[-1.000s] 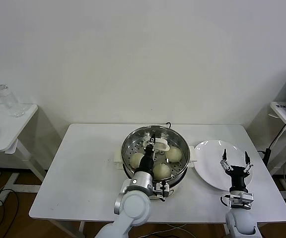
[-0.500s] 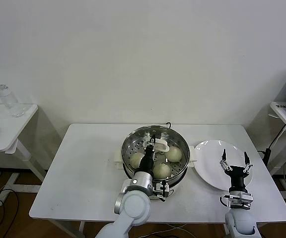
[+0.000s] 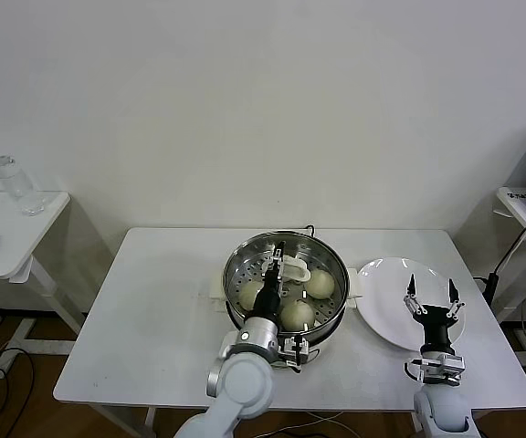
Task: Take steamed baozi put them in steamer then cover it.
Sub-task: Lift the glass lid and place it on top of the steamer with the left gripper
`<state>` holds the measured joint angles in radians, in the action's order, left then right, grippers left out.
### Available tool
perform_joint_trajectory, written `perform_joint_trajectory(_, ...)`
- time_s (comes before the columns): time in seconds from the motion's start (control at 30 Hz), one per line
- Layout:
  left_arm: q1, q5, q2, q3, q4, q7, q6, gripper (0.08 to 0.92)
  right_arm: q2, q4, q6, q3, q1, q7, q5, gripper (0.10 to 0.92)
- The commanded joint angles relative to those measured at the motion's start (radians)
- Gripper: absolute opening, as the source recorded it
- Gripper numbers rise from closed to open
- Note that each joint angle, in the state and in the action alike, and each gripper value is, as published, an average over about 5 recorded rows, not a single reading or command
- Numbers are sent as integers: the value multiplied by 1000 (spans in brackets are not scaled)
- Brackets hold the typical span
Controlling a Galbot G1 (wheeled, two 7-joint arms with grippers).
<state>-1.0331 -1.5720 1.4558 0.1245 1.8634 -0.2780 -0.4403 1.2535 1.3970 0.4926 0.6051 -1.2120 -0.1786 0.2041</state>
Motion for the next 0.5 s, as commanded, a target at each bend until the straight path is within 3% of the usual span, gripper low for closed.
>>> perform_joint_trajectory(0.03, -33, 47, -53, 1, 118, 0, -10, 566, 1, 3, -3, -3, 3, -1, -1, 823)
perform_joint_trajectory(0.3, -87, 171, -127, 0, 283, -11, -19, 787, 2, 10, -6, -6, 4, -1, -4, 823)
perform_joint_trajectory(0.5, -98, 372, -183, -67, 388, -11, -8, 822, -14, 47, -38, -12, -13, 11, 22, 823)
